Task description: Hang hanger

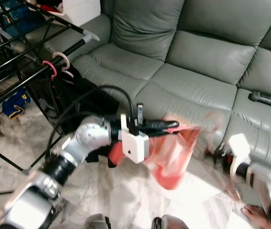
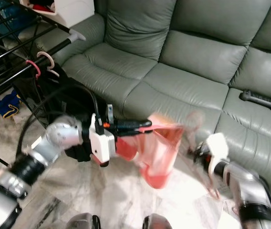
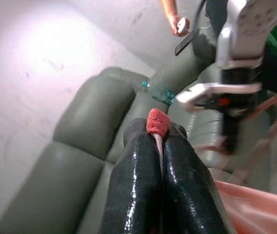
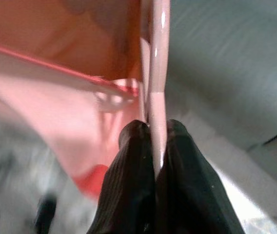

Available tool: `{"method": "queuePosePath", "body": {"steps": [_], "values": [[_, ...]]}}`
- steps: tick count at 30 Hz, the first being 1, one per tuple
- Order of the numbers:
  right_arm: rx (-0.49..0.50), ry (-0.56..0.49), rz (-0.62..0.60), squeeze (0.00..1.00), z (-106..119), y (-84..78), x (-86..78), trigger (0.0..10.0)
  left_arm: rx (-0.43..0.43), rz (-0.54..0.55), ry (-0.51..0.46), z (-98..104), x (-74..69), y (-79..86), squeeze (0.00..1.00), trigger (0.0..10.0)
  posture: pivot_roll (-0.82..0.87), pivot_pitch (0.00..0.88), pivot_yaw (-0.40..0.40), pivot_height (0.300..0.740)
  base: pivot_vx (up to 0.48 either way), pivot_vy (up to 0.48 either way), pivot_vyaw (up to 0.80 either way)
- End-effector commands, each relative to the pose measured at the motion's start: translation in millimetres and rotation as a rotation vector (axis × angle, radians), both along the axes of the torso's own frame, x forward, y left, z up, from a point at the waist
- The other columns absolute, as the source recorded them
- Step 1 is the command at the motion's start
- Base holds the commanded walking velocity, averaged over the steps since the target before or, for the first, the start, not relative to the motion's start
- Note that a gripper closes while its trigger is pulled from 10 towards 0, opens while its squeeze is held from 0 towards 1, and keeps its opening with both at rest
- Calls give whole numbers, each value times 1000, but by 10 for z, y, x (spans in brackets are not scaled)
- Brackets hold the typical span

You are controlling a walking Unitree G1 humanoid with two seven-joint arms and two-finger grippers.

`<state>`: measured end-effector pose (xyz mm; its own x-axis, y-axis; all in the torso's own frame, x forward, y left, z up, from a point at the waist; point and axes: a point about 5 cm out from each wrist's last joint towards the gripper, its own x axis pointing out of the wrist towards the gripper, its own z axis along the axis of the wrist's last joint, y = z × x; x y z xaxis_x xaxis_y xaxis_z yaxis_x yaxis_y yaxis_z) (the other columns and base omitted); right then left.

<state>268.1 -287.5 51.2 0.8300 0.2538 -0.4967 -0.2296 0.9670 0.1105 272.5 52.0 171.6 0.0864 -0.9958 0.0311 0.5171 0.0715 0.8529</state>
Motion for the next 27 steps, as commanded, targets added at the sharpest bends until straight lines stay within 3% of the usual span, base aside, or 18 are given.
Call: {"method": "queuePosePath", "body": {"steps": [1,2,4,6,9,12,13,15,17,18,19,20,22,23,24,25,26,27], "values": [[39,-77,-180,0,132,-121,123,10000,-5,30,18,-10,12,33,0,10000,-61,74,17,740,0,0,0],[75,-137,-304,0,247,-162,235,10000,-5,73,45,-64,37,69,0,10000,-61,74,19,740,0,0,0],[305,-321,-512,0,668,-119,563,10000,7,170,135,-215,49,154,0,10000,-59,70,18,740,0,0,0],[390,-414,-453,0,1028,157,842,10000,63,219,226,-433,2,205,0,10000,-59,66,19,740,0,0,0],[402,-508,-294,0,1507,663,1189,10000,70,263,309,-582,-42,182,0,10000,-72,57,13,740,0,0,0],[454,-549,-331,0,1686,899,1296,10000,66,268,328,-612,-91,140,0,10000,-73,52,5,740,0,0,0],[429,-454,-373,0,1480,1073,1276,10000,62,271,345,-626,-130,123,0,10000,-66,47,-1,740,0,0,0],[410,-157,-414,0,789,1305,1042,10000,52,281,347,-584,-143,106,0,10000,-53,50,-9,740,0,0,0],[421,-4,-400,0,480,1355,881,10000,47,290,349,-558,-133,118,0,10000,-52,51,-10,740,0,0,0],[428,47,-452,0,283,1258,709,10000,49,299,350,-548,-127,143,0,10000,-62,50,-6,740,0,0,0],[425,60,-477,0,243,1207,670,10000,51,299,349,-549,-125,147,0,10000,-68,49,-4,740,0,0,0],[418,73,-595,0,151,1004,575,10000,55,298,346,-545,-112,144,0,10000,-79,48,2,740,0,0,0],[287,-47,-857,0,220,560,547,10000,58,292,340,-521,-94,100,0,10000,-85,45,9,740,0,0,0],[200,-137,-891,0,356,423,594,10000,58,289,339,-516,-97,85,0,10000,-85,45,9,740,0,0,0],[136,-203,-881,0,460,370,627,10000,58,288,340,-513,-100,77,0,10000,-85,45,9,740,0,0,0],[183,-313,-581,0,738,747,857,10000,67,281,342,-520,-105,63,0,10000,-84,38,10,740,0,0,0],[208,-291,-405,0,774,1006,895,10000,72,281,344,-521,-107,63,0,10000,-82,35,6,740,0,0,0],[238,-175,-261,0,644,1232,843,10000,82,283,347,-527,-106,67,0,10000,-79,35,1,740,0,0,0]]}}
